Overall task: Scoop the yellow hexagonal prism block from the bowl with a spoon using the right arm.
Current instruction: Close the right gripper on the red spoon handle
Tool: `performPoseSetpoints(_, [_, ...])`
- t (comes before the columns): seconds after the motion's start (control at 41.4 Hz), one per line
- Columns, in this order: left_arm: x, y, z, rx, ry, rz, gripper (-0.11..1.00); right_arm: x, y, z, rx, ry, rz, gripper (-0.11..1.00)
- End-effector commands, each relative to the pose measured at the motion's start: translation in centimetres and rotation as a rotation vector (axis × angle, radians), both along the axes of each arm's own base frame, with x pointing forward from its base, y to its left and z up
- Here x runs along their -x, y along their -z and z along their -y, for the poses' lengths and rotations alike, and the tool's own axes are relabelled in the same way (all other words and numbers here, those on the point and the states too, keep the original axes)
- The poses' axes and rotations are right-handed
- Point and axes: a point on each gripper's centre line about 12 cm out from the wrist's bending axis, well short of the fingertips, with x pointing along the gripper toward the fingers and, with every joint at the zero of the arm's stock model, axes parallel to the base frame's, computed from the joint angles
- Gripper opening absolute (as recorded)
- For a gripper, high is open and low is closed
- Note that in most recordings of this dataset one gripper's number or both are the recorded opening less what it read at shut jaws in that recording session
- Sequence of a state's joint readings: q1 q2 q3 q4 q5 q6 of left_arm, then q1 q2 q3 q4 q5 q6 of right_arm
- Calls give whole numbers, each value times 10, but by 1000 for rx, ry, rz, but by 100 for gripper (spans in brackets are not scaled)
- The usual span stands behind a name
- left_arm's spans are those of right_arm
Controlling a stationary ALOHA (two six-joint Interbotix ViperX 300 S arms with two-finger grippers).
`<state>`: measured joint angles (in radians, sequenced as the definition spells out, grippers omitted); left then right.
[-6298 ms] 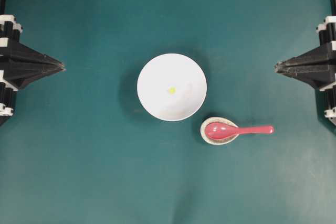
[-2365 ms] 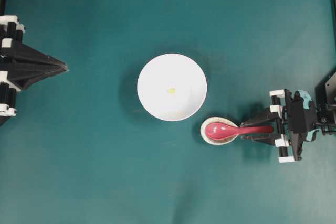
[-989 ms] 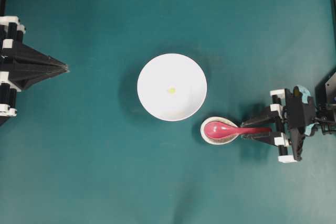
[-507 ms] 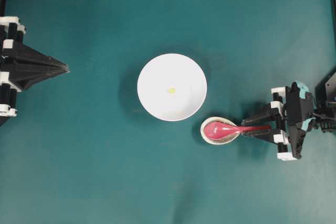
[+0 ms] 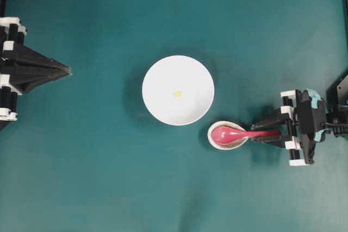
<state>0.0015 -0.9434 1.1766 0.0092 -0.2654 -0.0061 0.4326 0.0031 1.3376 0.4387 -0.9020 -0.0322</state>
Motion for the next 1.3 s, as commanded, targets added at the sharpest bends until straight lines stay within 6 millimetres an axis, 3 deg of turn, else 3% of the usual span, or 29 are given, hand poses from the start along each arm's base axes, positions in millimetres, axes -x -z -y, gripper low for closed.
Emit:
performPoseSetpoints(0.0, [-3, -6, 0, -1, 2, 11, 1, -3, -6, -1, -7, -3, 32, 40])
performPoseSetpoints(1.279, [-3, -5, 0, 0, 2, 5, 1, -3, -5, -2, 26, -25, 30, 39])
